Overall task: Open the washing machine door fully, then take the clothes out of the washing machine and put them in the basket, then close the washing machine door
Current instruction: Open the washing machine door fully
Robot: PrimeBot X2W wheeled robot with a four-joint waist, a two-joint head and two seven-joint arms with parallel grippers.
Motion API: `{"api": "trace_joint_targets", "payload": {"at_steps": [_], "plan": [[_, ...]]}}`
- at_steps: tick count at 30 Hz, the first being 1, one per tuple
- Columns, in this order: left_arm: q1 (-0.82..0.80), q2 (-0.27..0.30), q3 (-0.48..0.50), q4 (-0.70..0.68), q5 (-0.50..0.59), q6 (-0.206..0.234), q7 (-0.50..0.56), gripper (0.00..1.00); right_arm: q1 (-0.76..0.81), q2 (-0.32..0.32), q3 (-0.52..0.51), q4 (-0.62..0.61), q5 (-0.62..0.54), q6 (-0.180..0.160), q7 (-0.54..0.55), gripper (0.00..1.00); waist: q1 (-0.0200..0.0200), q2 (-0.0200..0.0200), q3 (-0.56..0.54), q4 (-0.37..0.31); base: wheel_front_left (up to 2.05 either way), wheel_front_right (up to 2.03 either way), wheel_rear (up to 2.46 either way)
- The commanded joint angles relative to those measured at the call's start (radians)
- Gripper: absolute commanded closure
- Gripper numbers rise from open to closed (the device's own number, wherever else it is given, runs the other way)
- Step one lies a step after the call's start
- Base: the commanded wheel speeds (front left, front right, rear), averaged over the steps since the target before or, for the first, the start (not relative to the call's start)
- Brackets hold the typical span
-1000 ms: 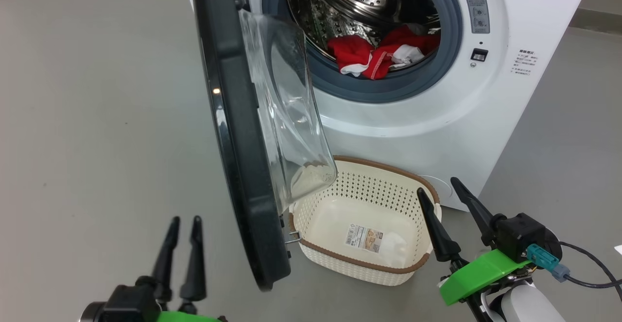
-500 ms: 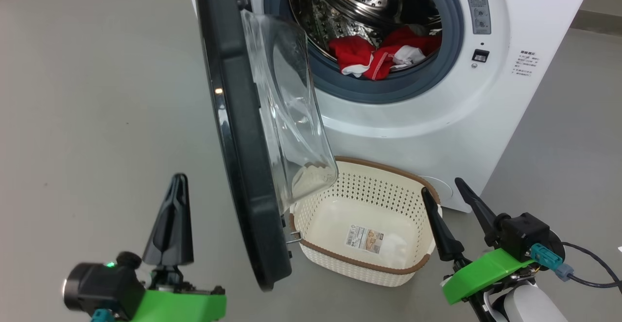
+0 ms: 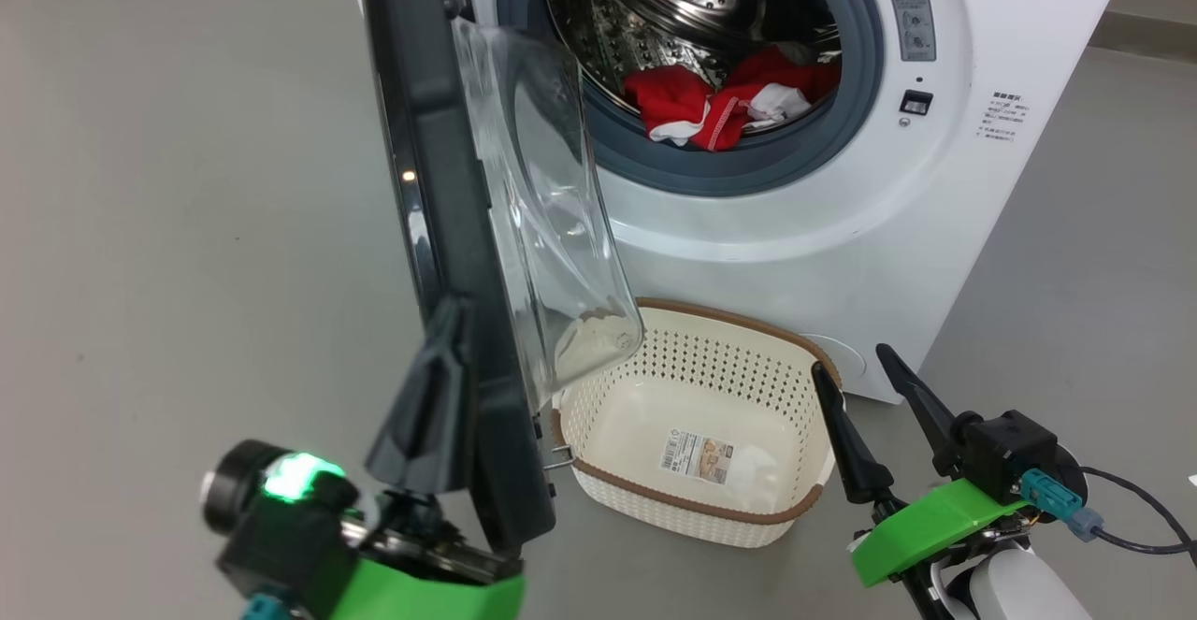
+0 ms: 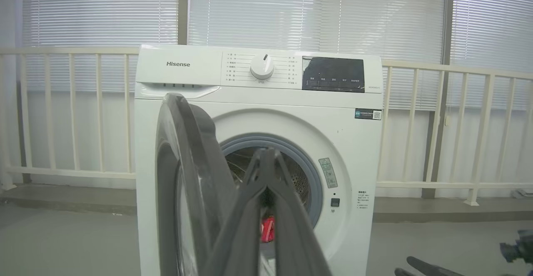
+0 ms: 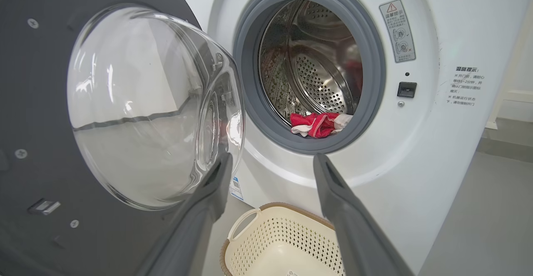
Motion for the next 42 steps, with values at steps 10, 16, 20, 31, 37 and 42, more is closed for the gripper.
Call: {"api": "trace_joint_targets", "payload": {"at_steps": [10, 16, 20, 31, 37, 42], "plan": [[-0.039, 0.009, -0.098, 0.043, 0.028, -0.007, 0.102, 1.00, -0.034, 0.004, 0.026, -0.019, 0.002, 0.004, -0.009, 0.00, 0.0000, 0.0000, 0.013, -0.008, 0.00, 0.00, 0.00], [-0.032, 0.007, -0.133, 0.114, -0.003, 0.005, 0.145, 1.00, -0.039, 0.004, 0.023, -0.021, 0.001, 0.004, -0.009, 0.00, 0.0000, 0.0000, 0.020, -0.011, 0.00, 0.00, 0.00], [-0.031, 0.007, -0.137, 0.144, -0.018, 0.012, 0.160, 1.00, -0.040, 0.004, 0.018, -0.021, 0.000, 0.004, -0.009, 0.00, 0.0000, 0.0000, 0.022, -0.013, 0.00, 0.00, 0.00], [-0.038, 0.012, -0.105, 0.189, -0.038, 0.050, 0.170, 1.00, -0.039, 0.004, 0.008, -0.027, -0.003, 0.004, -0.009, 0.00, 0.0000, 0.0000, 0.029, -0.008, 0.00, 0.00, 0.00], [-0.032, 0.024, -0.080, 0.187, -0.045, 0.071, 0.165, 1.00, -0.038, 0.004, -0.002, -0.027, -0.001, 0.004, -0.009, 0.00, 0.0000, 0.0000, 0.028, 0.002, 0.00, 0.00, 0.00], [-0.015, 0.037, -0.058, 0.173, -0.049, 0.094, 0.166, 1.00, -0.034, 0.004, -0.001, -0.025, -0.003, 0.004, -0.009, 0.00, 0.0000, 0.0000, 0.029, 0.012, 0.00, 0.00, 0.00]]}}
